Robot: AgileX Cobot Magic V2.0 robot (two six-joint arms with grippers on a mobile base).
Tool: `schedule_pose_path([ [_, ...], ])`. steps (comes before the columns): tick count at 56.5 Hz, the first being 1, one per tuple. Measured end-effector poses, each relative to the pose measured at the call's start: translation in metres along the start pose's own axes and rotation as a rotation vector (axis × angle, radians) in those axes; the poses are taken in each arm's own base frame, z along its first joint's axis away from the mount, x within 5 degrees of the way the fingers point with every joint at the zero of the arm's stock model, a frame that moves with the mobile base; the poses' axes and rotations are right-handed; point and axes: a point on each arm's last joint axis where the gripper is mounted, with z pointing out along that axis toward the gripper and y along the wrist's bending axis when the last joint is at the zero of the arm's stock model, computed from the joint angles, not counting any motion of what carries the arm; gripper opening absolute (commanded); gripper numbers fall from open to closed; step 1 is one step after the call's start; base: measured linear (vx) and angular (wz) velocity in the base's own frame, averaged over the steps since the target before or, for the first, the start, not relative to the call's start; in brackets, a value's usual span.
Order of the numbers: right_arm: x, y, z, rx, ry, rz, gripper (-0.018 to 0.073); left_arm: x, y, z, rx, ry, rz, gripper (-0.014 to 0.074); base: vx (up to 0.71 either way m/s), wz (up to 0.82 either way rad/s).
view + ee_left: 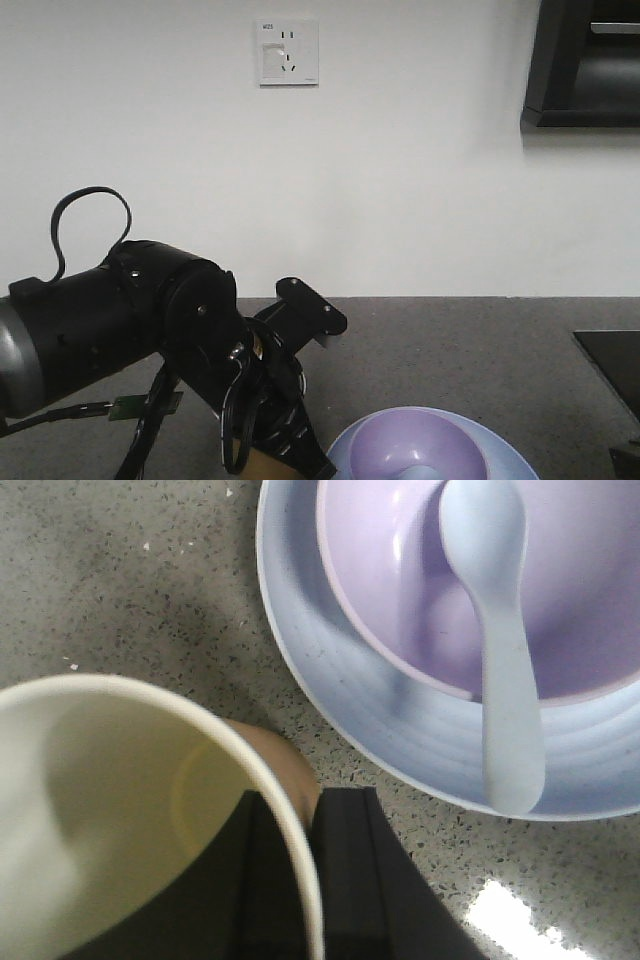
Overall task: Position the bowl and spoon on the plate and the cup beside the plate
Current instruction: 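Set the cup down beside the plate and open the left gripper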
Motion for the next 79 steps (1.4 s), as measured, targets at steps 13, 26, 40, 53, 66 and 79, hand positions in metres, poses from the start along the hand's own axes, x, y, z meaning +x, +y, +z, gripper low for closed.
schedule_pose_path([
  [13,0.0,0.0,0.0,0.0,0.0,-0.002,-0.0008,0.0,0.0,0.0,0.0,0.0,0.003,0.043,0.0,0.0],
  [26,0.0,0.0,0.0,0.001,0.0,-0.008,-0.0008,0.0,0.0,0.0,0.0,-0.001,0.003,0.0514,0.0,0.0],
  [40,0.0,0.0,0.0,0.001,0.0,-0.01,-0.0008,-0.008,-0.001,-0.04,-0.023,-0.109,0.011,0.0486,0.0,0.0],
  [53,-0.001,0.0,0.0,0.004,-0.012,-0.026,-0.0008,-0.011,-0.004,-0.109,-0.078,-0.288,0.041,0.0091,0.0,0.0],
  [66,-0.003,0.002,-0.016,0.011,-0.116,-0.094,-0.0008,0.026,-0.005,-0.172,-0.242,-0.366,0.106,-0.0004,0.0,0.0],
  [79,0.032,0.012,-0.027,-0.022,-0.298,-0.156,-0.0008,0.11,-0.021,-0.182,-0.299,-0.506,0.066,-0.0004,0.0,0.0],
])
